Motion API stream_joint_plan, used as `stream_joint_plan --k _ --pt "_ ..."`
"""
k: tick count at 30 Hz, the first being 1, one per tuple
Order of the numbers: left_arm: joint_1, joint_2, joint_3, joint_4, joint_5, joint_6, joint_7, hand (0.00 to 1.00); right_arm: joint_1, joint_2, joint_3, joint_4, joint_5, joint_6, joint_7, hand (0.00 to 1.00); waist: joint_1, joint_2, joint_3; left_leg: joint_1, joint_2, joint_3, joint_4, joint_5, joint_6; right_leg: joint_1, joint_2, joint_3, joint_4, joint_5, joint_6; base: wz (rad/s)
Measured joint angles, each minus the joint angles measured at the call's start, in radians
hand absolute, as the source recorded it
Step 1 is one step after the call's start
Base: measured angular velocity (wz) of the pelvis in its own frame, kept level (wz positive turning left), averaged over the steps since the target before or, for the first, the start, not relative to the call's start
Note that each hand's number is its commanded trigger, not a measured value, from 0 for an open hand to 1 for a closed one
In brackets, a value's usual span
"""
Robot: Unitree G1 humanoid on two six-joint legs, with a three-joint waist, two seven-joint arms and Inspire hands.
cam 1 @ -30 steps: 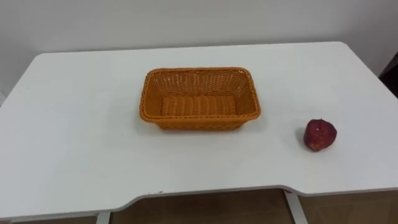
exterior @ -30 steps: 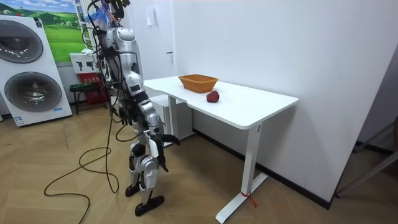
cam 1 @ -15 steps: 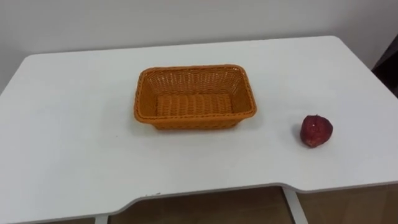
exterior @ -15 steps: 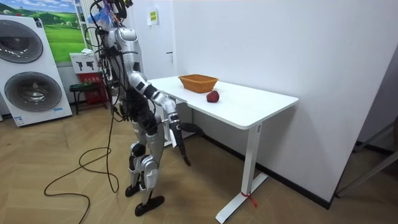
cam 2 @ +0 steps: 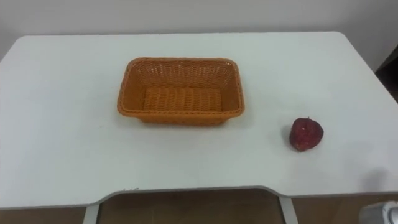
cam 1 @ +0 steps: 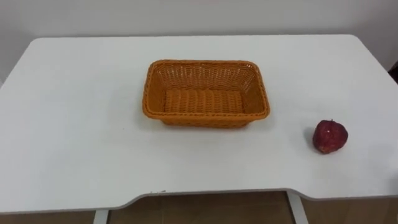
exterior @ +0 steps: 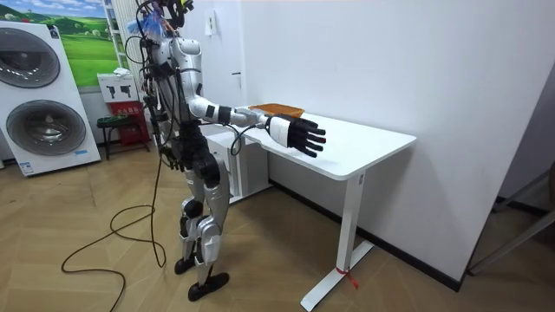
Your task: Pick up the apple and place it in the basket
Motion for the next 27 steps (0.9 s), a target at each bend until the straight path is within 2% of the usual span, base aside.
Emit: stream_joint_plan --k 4,8,15,20,23,27 --pt "0.003 0.000 -0.002 -0.019 0.023 0.000 -0.004 0.00 0.002 -0.002 0.049 -0.059 -0.076 0.001 0.027 0.00 0.002 0.003 0.0016 -0.007 0.000 -0.005 0.001 0.001 -0.002 0.001 0.000 -0.005 -0.001 0.000 0.000 0.01" --pt "-0.010 0.001 -0.022 -0.019 0.035 -0.009 -0.005 0.00 0.002 -0.023 0.150 -0.071 -0.172 -0.005 0.078 0.00 0.008 0.006 0.0021 -0.001 0.002 0.001 0.001 0.002 -0.002 0.006 0.001 -0.003 0.000 0.001 -0.002 -0.01" --pt "-0.019 0.003 -0.023 -0.019 0.034 -0.013 -0.014 0.00 0.006 -0.028 0.240 -0.061 -0.174 0.001 0.226 0.00 0.029 0.002 0.0069 0.007 0.009 0.002 -0.001 0.004 -0.004 0.011 0.003 -0.007 -0.017 0.009 -0.005 0.00" --pt "-0.026 0.007 -0.033 -0.019 0.035 -0.014 -0.032 0.00 0.002 -0.038 0.294 0.004 -0.173 0.001 0.330 0.00 0.035 -0.002 0.0025 0.001 0.007 -0.008 -0.001 0.006 -0.005 0.011 0.003 -0.016 -0.018 0.010 -0.005 0.06" --pt "-0.032 0.010 -0.041 -0.018 0.035 -0.014 -0.032 0.00 0.002 -0.039 0.317 0.038 -0.172 0.025 0.383 0.00 0.045 -0.007 0.0027 0.000 0.009 -0.012 -0.002 0.006 -0.006 0.012 0.003 -0.017 -0.019 0.011 -0.006 0.02" --pt "-0.035 0.012 -0.043 -0.019 0.035 -0.009 -0.046 0.00 0.002 -0.038 0.336 0.036 -0.176 0.029 0.444 0.00 0.047 -0.008 0.0011 0.001 0.008 -0.015 -0.003 0.006 -0.006 0.021 0.002 -0.018 -0.034 0.014 -0.006 0.00"
